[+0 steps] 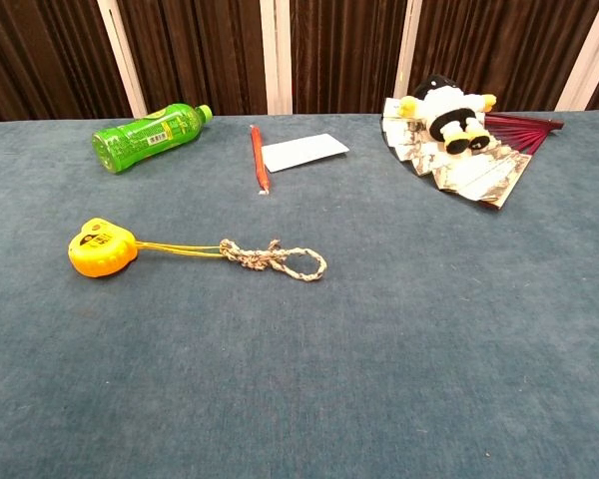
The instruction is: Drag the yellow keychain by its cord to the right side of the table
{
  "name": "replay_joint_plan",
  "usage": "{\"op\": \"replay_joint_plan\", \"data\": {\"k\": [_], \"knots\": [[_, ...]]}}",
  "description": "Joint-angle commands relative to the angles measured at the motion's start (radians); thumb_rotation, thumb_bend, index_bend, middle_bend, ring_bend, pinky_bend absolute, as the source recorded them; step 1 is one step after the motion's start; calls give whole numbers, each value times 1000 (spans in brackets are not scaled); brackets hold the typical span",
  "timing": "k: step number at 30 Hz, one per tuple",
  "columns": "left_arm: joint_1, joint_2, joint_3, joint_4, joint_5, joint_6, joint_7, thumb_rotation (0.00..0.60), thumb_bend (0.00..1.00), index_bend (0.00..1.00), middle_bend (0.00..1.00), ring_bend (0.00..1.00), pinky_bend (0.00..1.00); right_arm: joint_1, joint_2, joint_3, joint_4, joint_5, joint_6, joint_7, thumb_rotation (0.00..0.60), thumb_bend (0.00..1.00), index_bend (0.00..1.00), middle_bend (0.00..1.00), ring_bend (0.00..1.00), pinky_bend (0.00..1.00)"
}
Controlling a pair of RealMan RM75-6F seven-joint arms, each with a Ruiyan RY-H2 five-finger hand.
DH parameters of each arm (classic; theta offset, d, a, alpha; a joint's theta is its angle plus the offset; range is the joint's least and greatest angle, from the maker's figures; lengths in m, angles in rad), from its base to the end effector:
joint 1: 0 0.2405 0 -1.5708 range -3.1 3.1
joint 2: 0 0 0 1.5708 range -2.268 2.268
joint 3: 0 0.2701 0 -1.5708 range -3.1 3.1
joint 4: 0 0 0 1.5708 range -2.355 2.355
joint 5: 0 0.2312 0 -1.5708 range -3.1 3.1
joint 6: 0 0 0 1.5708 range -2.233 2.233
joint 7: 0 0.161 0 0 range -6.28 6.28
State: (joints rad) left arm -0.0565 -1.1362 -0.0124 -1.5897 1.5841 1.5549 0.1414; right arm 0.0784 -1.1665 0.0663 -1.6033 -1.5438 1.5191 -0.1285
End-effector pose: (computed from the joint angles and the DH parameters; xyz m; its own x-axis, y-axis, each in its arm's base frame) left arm -0.3268 0.1826 0.1413 0.5281 -0.0283 0.8487 0.8465 -0.0618 -0.5288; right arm -0.3202 -0.2019 0.1354 0.4761 0.0487 0.8780 -0.8773 -0.0424 0.4780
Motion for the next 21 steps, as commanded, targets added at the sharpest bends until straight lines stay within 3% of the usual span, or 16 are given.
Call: {"op": "replay_joint_plan", "data": {"k": [1, 9, 15, 21], "knots": [[0, 1, 1, 0, 5, 1, -1, 600, 0, 0, 0, 0, 0, 1, -1, -3, 0, -4, -2, 4, 600, 240, 0, 0, 0, 0], [1, 2, 2, -2, 7, 4, -6, 600, 0, 0, 0, 0, 0, 8, -4, -1, 2, -8, -8, 39, 600, 239, 0, 0, 0, 0], [0, 2, 1, -5, 5, 3, -11, 600, 0, 0, 0, 0, 0, 74, 1, 38, -44, -14, -66, 120, 600, 240, 1, 0, 0, 0], [-3, 1, -2, -9, -6, -8, -10, 600, 0, 0, 0, 0, 0, 153, 6, 79, -136, 28, -171, 94, 600, 240, 140, 23, 0, 0]]}}
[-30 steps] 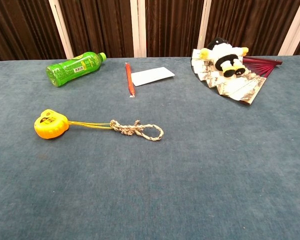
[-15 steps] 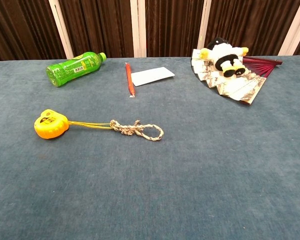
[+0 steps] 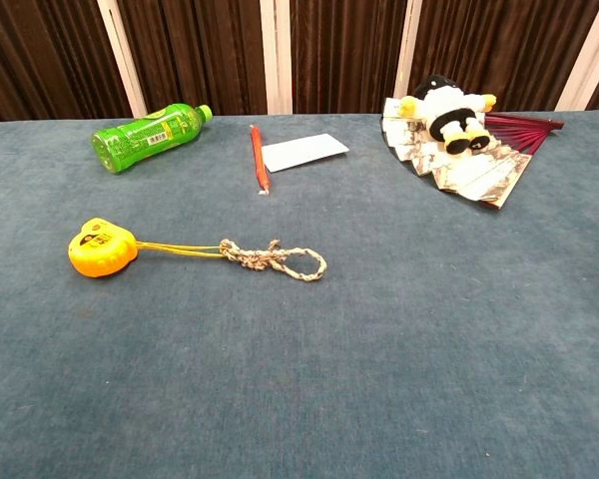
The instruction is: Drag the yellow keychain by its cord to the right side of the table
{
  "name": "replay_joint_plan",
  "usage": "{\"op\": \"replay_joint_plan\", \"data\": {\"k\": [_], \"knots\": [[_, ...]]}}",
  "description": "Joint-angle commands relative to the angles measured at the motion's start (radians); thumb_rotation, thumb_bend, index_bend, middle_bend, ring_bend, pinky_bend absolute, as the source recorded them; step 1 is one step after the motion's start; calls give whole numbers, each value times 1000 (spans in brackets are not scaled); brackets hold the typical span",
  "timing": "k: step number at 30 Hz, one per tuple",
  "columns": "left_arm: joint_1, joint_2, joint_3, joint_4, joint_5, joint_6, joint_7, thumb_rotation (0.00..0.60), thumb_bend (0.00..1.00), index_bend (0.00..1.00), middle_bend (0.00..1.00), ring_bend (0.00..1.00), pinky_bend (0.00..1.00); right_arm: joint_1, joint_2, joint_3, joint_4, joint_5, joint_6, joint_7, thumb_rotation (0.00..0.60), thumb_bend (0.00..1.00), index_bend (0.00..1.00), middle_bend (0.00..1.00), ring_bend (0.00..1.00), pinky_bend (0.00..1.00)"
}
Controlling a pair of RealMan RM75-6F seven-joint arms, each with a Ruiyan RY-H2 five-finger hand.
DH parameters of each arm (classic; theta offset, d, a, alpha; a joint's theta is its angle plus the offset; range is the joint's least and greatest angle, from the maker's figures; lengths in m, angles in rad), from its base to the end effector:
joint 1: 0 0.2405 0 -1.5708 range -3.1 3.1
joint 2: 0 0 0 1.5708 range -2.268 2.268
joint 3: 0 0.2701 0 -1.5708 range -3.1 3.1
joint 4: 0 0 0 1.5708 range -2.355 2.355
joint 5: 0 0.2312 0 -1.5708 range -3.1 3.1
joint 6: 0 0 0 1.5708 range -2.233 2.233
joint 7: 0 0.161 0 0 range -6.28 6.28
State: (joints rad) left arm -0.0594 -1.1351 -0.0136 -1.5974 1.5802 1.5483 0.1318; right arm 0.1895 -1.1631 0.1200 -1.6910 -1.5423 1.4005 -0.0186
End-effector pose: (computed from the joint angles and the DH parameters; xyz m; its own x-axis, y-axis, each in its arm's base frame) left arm -0.3256 0.1838 0.1404 0.5146 -0.0230 0.8571 0.8550 -0.0617 -0.5150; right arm -0.2762 -0.2447 0.1201 0.3022 0.0057 0.9532 -0.9396 -0.1670 0.2989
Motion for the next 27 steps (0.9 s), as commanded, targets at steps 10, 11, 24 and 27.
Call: {"op": "replay_joint_plan", "data": {"k": [10, 11, 24, 27], "knots": [[-10, -4, -8, -9, -20, -22, 6, 600, 0, 0, 0, 0, 0, 294, -144, 165, -129, 239, -303, -219, 600, 236, 267, 80, 0, 0], [-11, -4, -8, -10, -22, -24, 5, 600, 0, 0, 0, 0, 0, 308, -158, 171, -129, 258, -313, -233, 600, 237, 273, 87, 0, 0], [-22, -8, -16, -5, -45, -47, -2, 600, 0, 0, 0, 0, 0, 503, -404, 216, -31, 581, -402, -385, 600, 275, 381, 130, 0, 0], [-24, -6, -16, -6, -48, -51, -7, 600, 0, 0, 0, 0, 0, 535, -461, 217, 13, 635, -406, -393, 600, 274, 400, 142, 2, 0]]}}
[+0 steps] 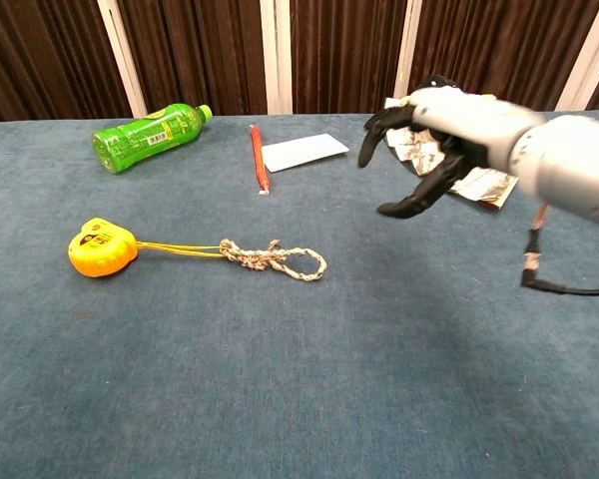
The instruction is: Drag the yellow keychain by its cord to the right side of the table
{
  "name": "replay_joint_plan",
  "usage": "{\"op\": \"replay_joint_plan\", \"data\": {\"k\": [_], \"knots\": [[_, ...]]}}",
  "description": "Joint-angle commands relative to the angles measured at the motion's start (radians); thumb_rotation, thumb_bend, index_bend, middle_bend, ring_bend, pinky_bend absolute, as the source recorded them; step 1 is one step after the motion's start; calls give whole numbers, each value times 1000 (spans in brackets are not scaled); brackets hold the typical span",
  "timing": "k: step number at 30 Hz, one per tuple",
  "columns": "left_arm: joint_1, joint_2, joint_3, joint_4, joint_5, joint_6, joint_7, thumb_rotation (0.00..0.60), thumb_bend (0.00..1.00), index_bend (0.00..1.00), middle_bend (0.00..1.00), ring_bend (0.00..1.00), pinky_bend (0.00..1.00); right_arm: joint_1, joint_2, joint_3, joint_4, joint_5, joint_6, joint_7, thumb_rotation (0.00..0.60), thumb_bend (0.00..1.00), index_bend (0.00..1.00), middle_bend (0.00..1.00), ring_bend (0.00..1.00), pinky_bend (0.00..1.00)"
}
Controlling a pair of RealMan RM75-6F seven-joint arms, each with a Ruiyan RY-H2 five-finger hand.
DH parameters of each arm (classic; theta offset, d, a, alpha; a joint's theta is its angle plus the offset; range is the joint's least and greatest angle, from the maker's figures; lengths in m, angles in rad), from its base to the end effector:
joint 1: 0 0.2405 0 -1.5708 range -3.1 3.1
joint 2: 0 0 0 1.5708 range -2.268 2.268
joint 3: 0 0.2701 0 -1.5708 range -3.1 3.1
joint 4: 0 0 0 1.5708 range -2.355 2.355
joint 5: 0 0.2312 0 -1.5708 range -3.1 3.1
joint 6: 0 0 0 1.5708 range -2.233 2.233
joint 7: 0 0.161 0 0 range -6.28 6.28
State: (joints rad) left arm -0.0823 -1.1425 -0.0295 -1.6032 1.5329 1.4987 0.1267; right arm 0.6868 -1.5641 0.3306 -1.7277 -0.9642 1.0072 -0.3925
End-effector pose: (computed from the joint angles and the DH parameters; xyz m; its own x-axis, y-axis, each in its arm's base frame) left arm -0.3280 0.1952 0.1354 0.4985 0.0059 0.8669 0.8663 -0.0401 -0.4979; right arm -0.0971 -0.3530 -0.0290 0.1497 -0.3140 0.9375 -0.9603 -0.2719 0.0623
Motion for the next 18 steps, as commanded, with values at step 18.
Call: {"op": "replay_joint_plan", "data": {"k": [18], "knots": [[-8, 3, 0, 0, -14, -18, -28, 600, 0, 0, 0, 0, 0, 151, -274, 22, 310, 195, -41, 3, 600, 335, 519, 180, 3, 0]]}}
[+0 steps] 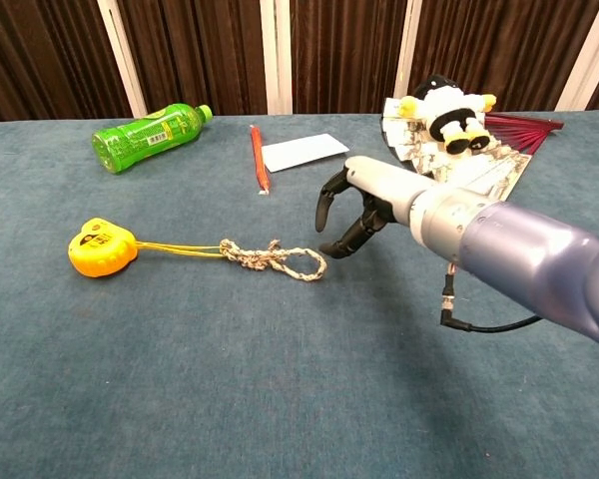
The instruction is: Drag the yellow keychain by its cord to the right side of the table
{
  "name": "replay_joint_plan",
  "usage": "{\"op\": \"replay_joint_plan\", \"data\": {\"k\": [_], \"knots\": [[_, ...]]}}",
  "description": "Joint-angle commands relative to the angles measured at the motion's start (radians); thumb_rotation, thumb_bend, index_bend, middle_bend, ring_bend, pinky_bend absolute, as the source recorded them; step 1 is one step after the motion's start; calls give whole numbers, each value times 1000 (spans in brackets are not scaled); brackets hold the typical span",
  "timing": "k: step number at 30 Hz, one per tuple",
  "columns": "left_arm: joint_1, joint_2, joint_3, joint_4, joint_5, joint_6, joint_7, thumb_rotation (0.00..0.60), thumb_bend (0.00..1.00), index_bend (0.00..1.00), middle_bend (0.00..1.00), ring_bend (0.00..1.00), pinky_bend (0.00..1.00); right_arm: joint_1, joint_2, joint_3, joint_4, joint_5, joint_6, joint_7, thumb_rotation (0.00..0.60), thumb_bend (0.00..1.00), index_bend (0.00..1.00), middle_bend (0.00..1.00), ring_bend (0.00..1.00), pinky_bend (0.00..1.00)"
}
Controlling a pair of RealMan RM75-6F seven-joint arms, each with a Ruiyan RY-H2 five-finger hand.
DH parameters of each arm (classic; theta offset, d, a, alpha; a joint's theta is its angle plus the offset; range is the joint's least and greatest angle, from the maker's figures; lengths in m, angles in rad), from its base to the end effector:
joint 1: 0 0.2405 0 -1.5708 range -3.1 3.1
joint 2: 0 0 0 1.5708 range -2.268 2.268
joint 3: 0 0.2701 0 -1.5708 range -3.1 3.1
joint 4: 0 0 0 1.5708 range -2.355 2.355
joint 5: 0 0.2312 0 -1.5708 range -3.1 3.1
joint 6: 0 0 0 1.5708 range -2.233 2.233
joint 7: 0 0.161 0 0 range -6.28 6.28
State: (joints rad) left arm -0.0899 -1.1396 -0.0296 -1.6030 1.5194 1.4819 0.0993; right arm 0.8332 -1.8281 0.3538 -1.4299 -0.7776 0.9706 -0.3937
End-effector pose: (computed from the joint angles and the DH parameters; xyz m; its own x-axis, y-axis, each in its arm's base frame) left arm -0.3299 0.1978 0.1348 0.4769 0.0211 0.8787 0.8787 -0.0347 -0.4761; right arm -0.0794 -0.3749 -0.1096 0.0889 -0.3978 0.9132 -0.9867 -0.1604 0.0261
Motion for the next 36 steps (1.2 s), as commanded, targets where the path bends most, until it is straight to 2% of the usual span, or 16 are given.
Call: {"op": "replay_joint_plan", "data": {"k": [1, 20, 36], "knots": [[-1, 0, 1, 0, -1, -1, -1, 600, 0, 0, 0, 0, 0, 7, -15, -3, 19, 10, -4, 5, 600, 335, 519, 180, 3, 0], [-5, 4, 2, -2, -7, -10, -21, 600, 0, 0, 0, 0, 0, 50, -86, 12, 114, 54, -4, -1, 600, 336, 519, 180, 3, 0], [-4, 8, 3, -6, -10, -11, -29, 600, 0, 0, 0, 0, 0, 51, -92, 13, 108, 65, 2, 0, 600, 344, 543, 184, 3, 0]]}}
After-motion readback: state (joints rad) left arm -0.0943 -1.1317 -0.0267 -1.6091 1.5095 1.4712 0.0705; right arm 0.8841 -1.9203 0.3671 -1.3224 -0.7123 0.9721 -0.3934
